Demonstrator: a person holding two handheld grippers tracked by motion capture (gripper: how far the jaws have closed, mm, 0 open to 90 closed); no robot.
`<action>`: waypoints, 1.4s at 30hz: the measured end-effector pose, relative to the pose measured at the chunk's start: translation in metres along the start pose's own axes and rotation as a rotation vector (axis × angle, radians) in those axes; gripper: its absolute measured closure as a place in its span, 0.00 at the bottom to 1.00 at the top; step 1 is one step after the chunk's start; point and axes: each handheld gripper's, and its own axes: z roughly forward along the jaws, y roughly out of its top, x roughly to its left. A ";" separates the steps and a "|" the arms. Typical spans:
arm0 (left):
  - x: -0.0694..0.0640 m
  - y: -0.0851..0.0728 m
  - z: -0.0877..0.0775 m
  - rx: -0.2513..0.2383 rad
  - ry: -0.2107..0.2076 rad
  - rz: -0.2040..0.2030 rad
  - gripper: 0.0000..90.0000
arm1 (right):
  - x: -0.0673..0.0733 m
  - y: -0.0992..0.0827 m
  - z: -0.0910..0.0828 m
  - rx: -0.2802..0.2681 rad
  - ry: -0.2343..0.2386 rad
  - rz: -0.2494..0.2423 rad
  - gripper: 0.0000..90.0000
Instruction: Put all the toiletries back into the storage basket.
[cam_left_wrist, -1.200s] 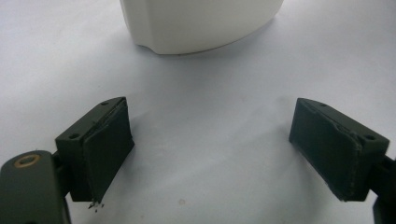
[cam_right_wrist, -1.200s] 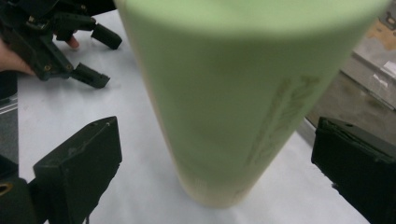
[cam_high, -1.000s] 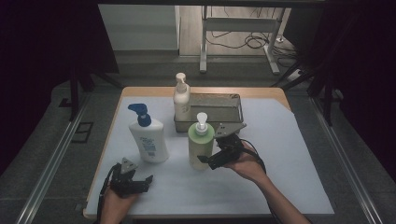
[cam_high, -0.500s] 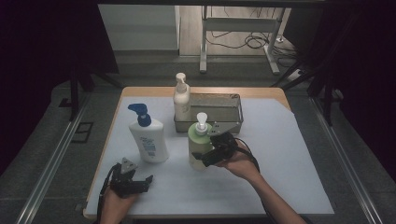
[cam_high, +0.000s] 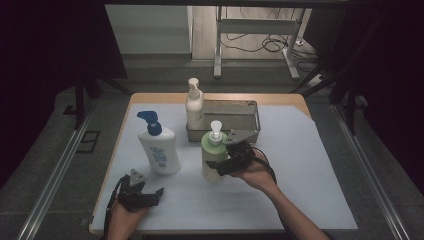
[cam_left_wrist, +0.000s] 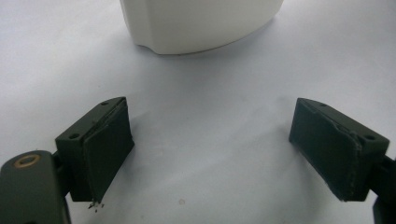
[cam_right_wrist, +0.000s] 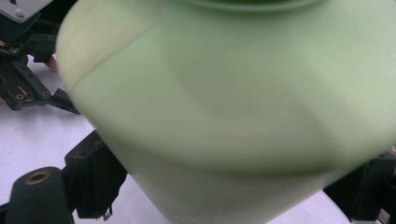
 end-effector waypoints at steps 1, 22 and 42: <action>0.000 0.000 0.000 0.000 0.000 0.000 0.14 | 0.000 0.000 0.000 0.001 -0.003 0.001 0.14; 0.000 0.000 0.000 0.000 0.000 -0.001 0.14 | -0.006 0.018 -0.020 -0.003 -0.021 0.023 0.15; 0.000 0.000 0.000 0.000 -0.002 -0.001 0.14 | -0.023 0.057 -0.042 0.002 -0.044 0.028 0.15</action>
